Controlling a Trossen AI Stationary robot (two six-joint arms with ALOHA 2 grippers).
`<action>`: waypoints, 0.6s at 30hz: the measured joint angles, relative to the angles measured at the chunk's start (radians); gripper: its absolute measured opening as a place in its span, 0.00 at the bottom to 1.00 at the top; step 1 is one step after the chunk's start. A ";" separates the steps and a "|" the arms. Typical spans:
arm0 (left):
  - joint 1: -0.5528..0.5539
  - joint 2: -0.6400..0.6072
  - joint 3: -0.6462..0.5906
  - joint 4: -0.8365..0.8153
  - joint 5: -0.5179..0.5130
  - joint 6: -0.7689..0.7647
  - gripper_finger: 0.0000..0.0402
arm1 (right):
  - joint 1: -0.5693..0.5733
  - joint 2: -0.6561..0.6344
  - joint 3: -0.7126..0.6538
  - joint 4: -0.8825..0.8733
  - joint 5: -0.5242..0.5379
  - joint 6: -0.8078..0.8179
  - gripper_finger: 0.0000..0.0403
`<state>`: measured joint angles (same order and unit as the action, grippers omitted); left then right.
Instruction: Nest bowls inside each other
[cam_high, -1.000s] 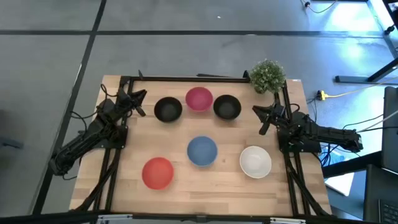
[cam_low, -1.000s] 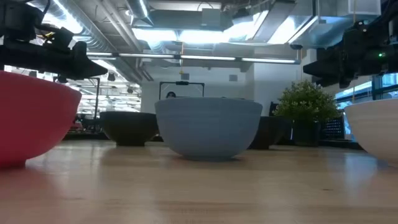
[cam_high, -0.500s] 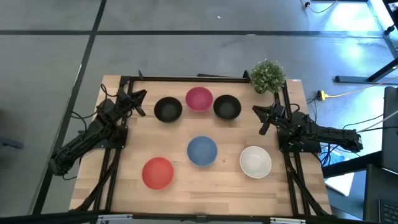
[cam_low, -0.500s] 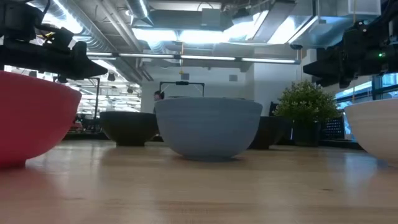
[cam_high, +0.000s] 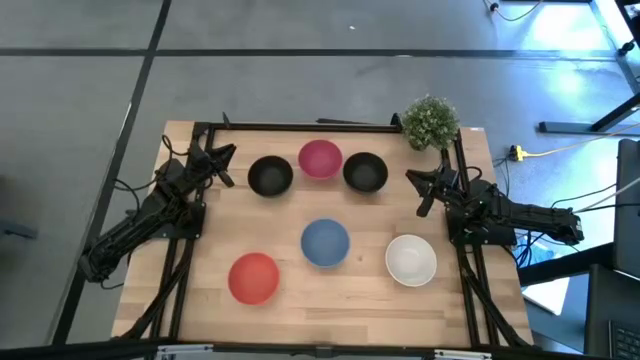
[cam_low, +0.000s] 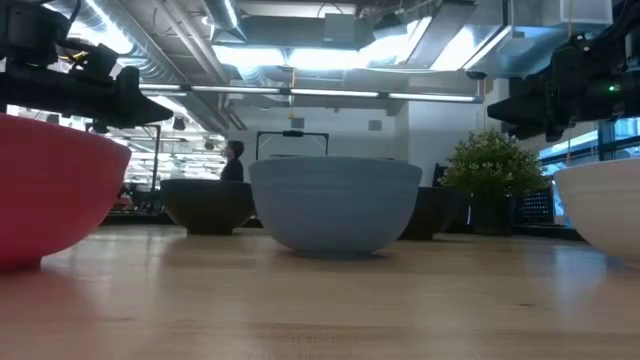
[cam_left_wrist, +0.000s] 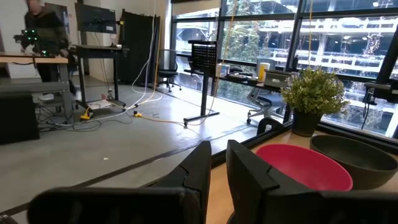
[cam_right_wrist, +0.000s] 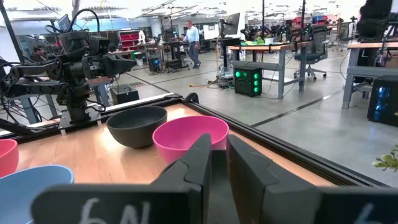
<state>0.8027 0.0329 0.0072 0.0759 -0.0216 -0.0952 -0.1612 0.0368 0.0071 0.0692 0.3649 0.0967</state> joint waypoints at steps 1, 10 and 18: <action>0.000 0.000 0.000 0.000 0.000 0.000 0.12 | 0.000 0.000 0.000 0.000 0.000 0.000 0.13; 0.000 0.000 0.000 0.000 0.000 0.000 0.12 | 0.000 0.000 0.000 0.039 0.008 -0.044 0.13; 0.000 0.000 0.000 0.000 0.000 0.000 0.12 | 0.000 0.000 0.002 0.130 0.008 -0.149 0.13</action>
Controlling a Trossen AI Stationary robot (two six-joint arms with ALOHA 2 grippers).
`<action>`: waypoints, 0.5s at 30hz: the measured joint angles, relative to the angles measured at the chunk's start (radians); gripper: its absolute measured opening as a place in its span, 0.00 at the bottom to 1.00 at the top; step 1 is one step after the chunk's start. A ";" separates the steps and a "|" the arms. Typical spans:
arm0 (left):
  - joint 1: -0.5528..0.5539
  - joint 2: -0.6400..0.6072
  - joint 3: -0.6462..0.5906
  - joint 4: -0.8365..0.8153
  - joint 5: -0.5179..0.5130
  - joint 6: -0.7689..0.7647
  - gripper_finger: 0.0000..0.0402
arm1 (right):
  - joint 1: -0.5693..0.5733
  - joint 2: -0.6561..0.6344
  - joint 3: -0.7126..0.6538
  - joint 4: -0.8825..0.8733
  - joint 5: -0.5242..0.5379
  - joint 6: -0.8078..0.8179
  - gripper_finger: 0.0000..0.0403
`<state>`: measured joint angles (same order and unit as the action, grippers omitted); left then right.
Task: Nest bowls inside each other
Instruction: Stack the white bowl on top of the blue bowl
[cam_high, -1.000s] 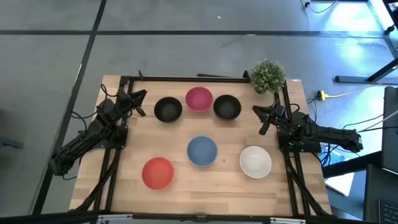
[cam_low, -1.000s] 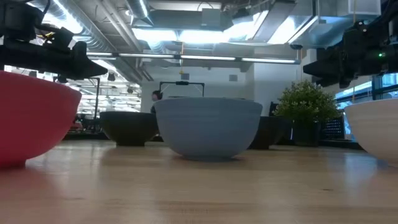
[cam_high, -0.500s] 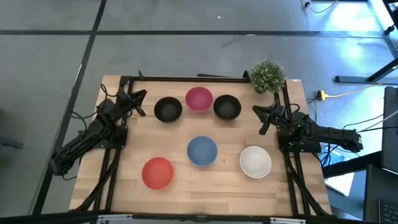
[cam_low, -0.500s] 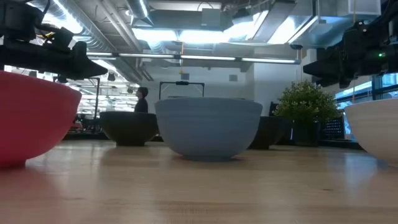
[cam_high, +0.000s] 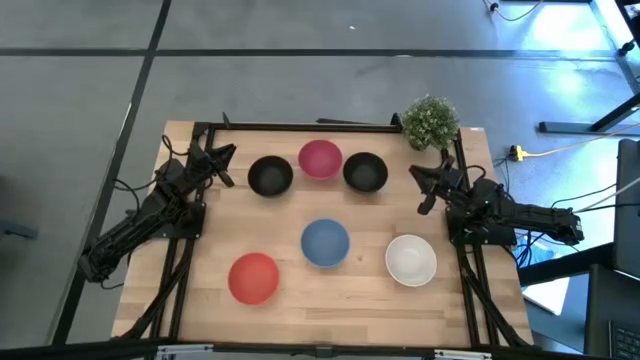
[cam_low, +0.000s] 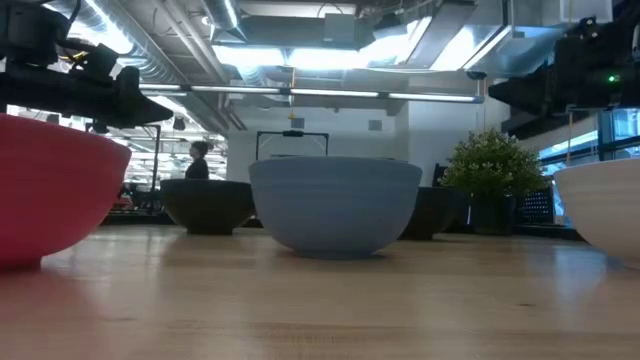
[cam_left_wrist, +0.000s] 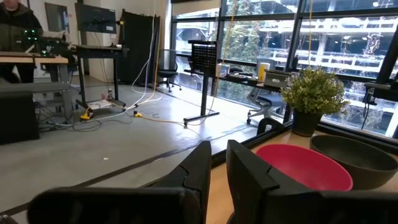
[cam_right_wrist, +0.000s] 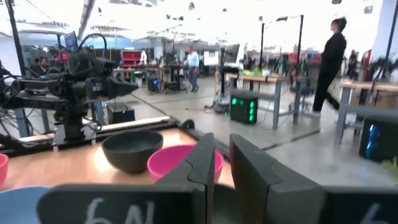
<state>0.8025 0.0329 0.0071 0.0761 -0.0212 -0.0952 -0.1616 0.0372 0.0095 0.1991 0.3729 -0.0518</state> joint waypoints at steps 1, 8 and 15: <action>0.000 0.000 0.000 0.000 0.000 0.000 0.12 | 0.000 0.001 0.011 -0.012 0.000 0.001 0.13; 0.000 0.000 0.000 0.000 0.000 0.000 0.12 | 0.000 0.000 0.157 -0.057 0.000 0.100 0.13; 0.000 0.000 0.000 0.000 0.000 0.000 0.12 | 0.000 0.018 0.293 -0.162 0.010 0.209 0.13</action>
<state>0.8024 0.0330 0.0074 0.0759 -0.0214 -0.0952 -0.1616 0.0551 0.3023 0.0367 0.3824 0.1575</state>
